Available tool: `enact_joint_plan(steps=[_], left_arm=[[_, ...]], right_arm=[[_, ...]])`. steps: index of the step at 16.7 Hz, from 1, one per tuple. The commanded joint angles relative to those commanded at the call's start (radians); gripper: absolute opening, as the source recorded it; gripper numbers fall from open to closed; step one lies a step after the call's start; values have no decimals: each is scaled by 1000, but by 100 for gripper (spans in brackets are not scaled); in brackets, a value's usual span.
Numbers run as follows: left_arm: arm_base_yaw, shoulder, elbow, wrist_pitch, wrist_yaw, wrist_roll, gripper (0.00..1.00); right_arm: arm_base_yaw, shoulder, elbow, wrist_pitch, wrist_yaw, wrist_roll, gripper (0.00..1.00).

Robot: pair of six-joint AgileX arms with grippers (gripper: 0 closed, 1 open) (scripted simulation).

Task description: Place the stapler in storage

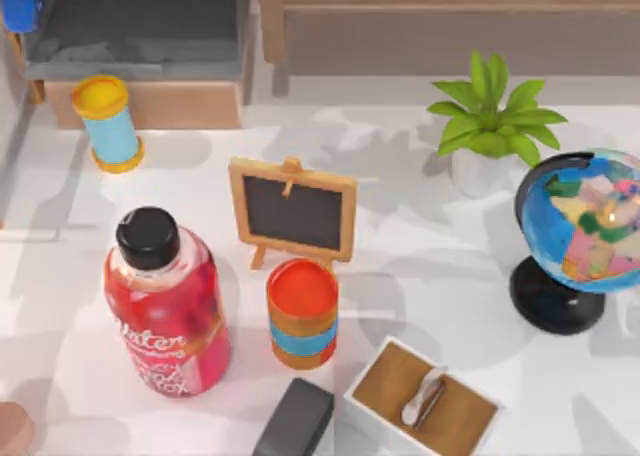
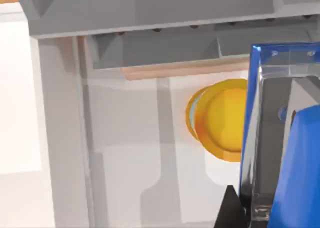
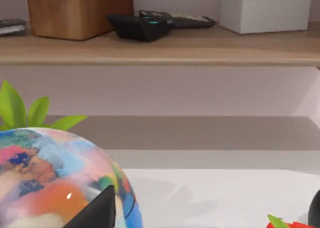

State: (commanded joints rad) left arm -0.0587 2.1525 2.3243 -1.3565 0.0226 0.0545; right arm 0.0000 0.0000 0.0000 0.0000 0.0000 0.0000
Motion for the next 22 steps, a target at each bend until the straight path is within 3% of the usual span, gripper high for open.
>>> enact_joint_plan(steps=[4,8,13,22], left_arm=[[221,103,169,-60,5,229,0],[361,292,237,-96,-3,334,0],[388,489,226,-104,-26,335,0],[387,498,205,-89,-29,333,0]], right_arm=[[0,0,0,0,0,0,100],[0,0,0,0,0,0,100],[0,0,0,0,0,0,100],[0,0,0,0,0,0,100]])
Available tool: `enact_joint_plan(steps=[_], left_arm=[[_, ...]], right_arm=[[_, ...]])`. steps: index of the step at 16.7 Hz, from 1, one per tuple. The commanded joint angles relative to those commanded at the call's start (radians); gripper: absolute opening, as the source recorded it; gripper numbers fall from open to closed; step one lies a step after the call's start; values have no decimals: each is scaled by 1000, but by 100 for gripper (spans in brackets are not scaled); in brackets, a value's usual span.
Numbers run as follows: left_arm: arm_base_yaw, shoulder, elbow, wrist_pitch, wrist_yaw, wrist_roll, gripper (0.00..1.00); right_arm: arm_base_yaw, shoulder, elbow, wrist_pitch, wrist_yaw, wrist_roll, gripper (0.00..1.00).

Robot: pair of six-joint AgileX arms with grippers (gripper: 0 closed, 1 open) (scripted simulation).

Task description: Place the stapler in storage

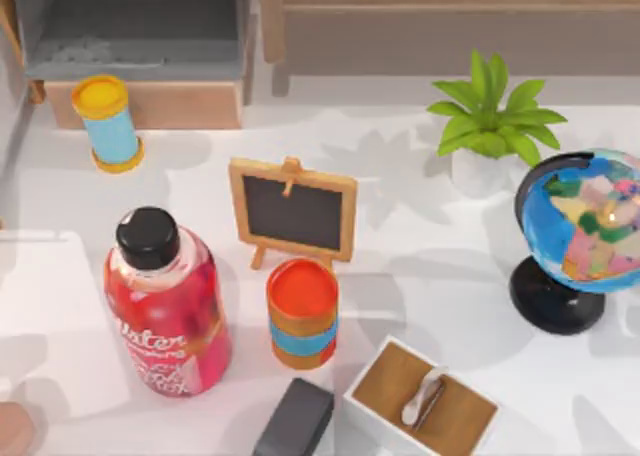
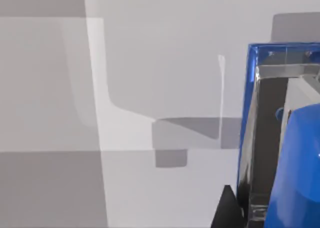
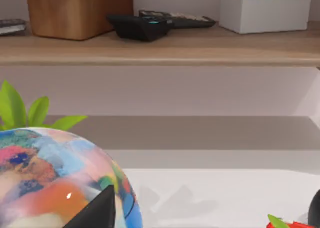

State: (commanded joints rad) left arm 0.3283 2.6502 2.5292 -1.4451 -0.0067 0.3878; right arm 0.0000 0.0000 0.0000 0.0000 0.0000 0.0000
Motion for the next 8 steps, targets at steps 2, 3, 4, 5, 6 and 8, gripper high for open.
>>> enact_joint_plan(steps=[2,3,4,5,6,8], left_arm=[[0,-3,-15,11,0,-1,0],[-1,-5,-22,17,-1,0,0],[-1,-7,-30,24,0,0,0],[-1,-8,-38,30,0,0,0],[-2,-8,-43,33,0,0,0],[-2,-8,-43,33,0,0,0]], right_arm=[[0,0,0,0,0,0,100],[0,0,0,0,0,0,100],[0,0,0,0,0,0,100],[0,0,0,0,0,0,100],[0,0,0,0,0,0,100],[0,0,0,0,0,0,100]])
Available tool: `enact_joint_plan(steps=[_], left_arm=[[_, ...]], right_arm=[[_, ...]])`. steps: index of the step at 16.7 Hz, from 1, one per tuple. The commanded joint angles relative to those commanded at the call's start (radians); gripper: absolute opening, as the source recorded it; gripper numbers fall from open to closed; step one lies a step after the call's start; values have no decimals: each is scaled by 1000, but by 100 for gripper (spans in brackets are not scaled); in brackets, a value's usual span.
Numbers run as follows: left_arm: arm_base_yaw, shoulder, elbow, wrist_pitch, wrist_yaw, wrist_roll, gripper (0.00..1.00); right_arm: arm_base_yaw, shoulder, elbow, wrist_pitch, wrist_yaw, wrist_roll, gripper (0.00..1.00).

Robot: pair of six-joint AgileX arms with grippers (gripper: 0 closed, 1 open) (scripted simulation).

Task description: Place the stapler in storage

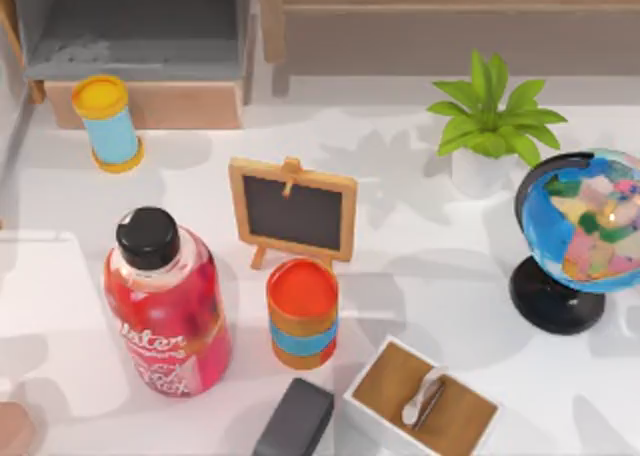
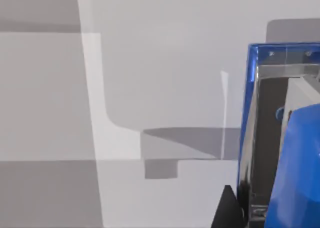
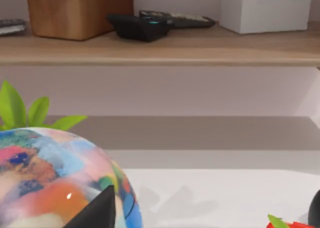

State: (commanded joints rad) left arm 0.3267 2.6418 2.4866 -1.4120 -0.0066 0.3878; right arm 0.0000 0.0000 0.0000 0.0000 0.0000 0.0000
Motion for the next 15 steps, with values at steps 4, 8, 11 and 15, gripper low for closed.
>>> enact_joint_plan(steps=[4,8,11,15], left_arm=[[0,0,0,0,0,0,23],[0,0,0,0,0,0,53],[0,0,0,0,0,0,75],[0,0,0,0,0,0,100]], right_arm=[[0,0,0,0,0,0,100],[0,0,0,0,0,0,100],[0,0,0,0,0,0,100],[0,0,0,0,0,0,100]])
